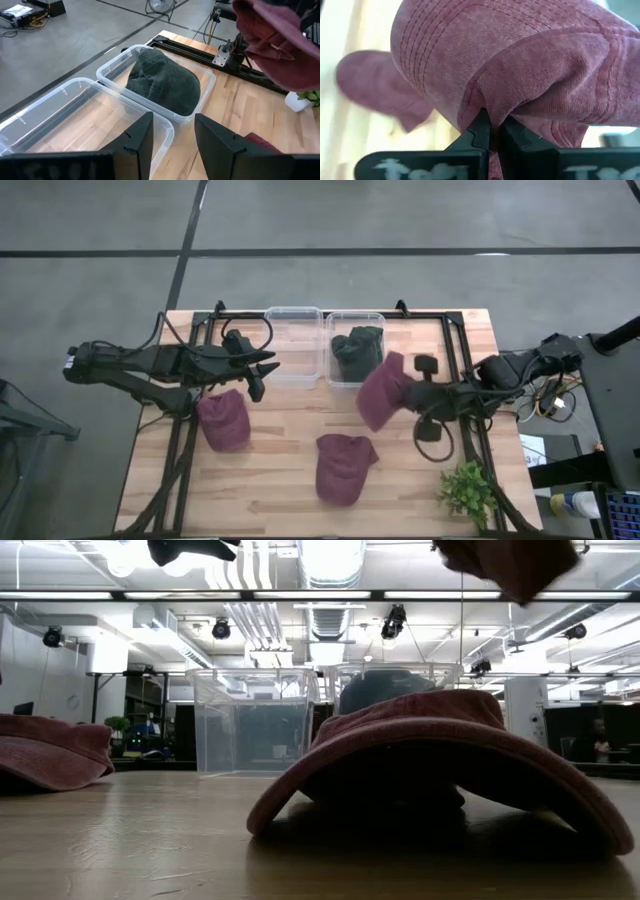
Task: Pick & Place hat
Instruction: Put the right red cap into the left transparent bin
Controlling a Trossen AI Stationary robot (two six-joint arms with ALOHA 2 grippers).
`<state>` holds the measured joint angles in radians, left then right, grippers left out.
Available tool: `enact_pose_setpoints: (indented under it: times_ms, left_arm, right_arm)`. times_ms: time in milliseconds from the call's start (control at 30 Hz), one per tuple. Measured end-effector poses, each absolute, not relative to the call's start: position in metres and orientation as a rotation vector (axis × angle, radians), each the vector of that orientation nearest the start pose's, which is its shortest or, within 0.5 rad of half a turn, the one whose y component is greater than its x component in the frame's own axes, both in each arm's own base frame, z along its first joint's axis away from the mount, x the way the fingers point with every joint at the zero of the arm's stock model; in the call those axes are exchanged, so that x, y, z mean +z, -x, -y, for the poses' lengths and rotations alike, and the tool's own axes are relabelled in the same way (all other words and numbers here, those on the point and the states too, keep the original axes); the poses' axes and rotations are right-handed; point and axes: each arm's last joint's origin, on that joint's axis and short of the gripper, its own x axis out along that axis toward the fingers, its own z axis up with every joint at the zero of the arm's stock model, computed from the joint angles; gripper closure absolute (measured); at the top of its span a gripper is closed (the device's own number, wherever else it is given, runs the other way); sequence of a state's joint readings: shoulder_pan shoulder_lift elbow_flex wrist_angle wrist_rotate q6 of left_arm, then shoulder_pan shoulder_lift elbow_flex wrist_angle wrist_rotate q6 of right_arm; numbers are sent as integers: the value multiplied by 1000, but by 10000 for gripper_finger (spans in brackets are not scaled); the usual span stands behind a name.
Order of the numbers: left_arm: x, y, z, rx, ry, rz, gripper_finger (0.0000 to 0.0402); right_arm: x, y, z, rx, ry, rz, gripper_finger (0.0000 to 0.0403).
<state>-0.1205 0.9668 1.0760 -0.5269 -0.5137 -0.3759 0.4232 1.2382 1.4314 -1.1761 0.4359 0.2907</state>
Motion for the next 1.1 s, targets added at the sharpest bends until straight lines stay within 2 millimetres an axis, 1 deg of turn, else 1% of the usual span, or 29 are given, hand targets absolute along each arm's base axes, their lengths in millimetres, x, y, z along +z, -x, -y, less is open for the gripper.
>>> enact_pose_setpoints:
  times_ms: [200,333,500,633,767,1100]
  left_arm:
    - [373,-194,9,449,245,-283,264]
    - [376,-195,9,441,240,-250,264]
    - [383,-197,10,418,193,-194,264]
    - [395,-196,10,398,146,-142,264]
    - [408,-194,10,388,125,-92,264]
    - [430,-188,9,382,148,-11,264]
  right_arm:
    - [409,-239,-71,-136,303,-861,390]
    - [419,-264,-61,-188,392,-875,391]
    - [428,-289,-44,-214,456,-890,391]
    - [428,-309,-31,-230,503,-941,390]
    - [428,-327,-23,-232,544,-953,390]
    - [424,-368,-17,-285,734,-973,391]
